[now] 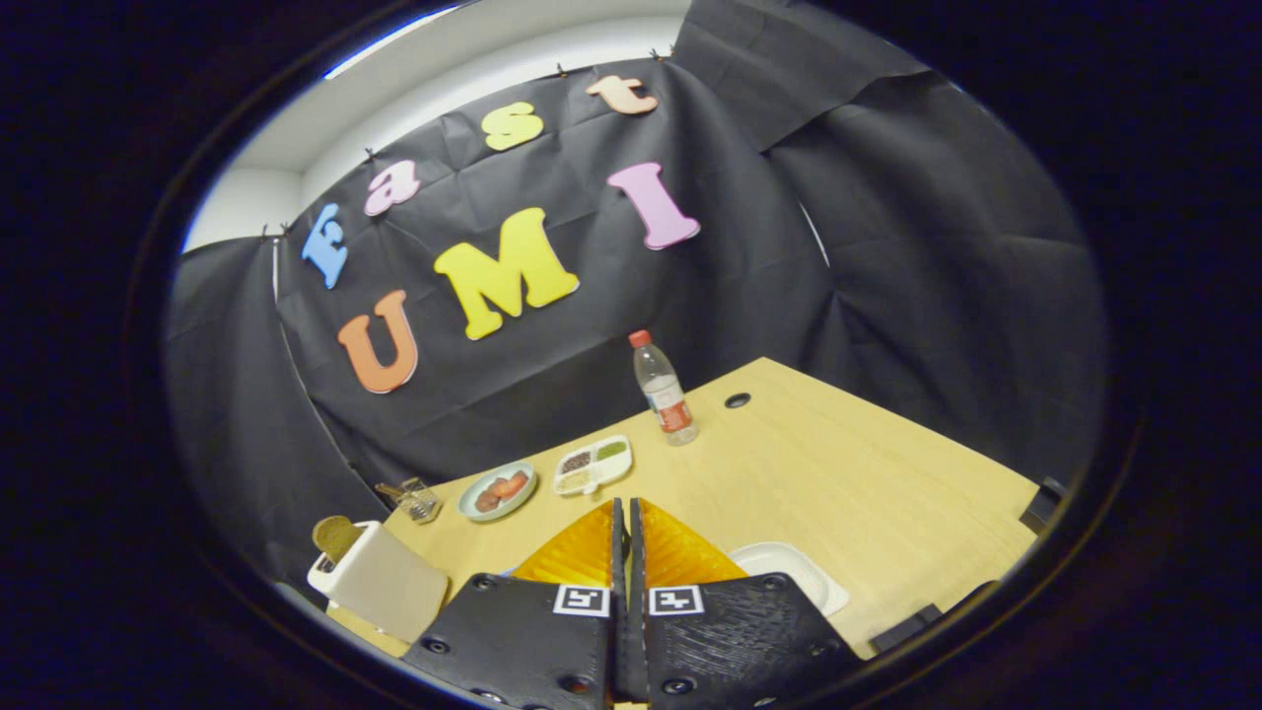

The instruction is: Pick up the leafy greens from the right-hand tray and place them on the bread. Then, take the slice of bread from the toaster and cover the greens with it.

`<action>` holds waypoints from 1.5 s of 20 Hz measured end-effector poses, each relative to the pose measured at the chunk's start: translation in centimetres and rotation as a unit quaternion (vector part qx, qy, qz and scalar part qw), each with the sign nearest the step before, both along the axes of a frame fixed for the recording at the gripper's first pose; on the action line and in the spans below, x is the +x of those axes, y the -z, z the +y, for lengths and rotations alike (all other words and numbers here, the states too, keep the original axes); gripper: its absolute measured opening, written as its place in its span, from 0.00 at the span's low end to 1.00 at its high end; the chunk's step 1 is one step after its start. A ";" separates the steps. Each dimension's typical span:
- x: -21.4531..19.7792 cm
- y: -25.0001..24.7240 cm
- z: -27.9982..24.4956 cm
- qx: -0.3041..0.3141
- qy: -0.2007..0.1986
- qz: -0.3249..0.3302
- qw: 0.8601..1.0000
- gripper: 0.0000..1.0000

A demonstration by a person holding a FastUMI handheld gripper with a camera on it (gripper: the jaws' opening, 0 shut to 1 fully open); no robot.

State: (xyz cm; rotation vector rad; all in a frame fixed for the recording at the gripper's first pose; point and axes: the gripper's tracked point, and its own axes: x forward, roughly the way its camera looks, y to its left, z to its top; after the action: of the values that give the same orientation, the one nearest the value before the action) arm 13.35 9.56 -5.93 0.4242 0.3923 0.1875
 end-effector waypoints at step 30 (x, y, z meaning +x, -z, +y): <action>0.0 11.5 13.4 0.002 -0.074 0.065 0.995 0.12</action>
State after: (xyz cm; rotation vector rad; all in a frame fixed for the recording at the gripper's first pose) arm 13.37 22.97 -17.45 0.4129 0.5509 0.3055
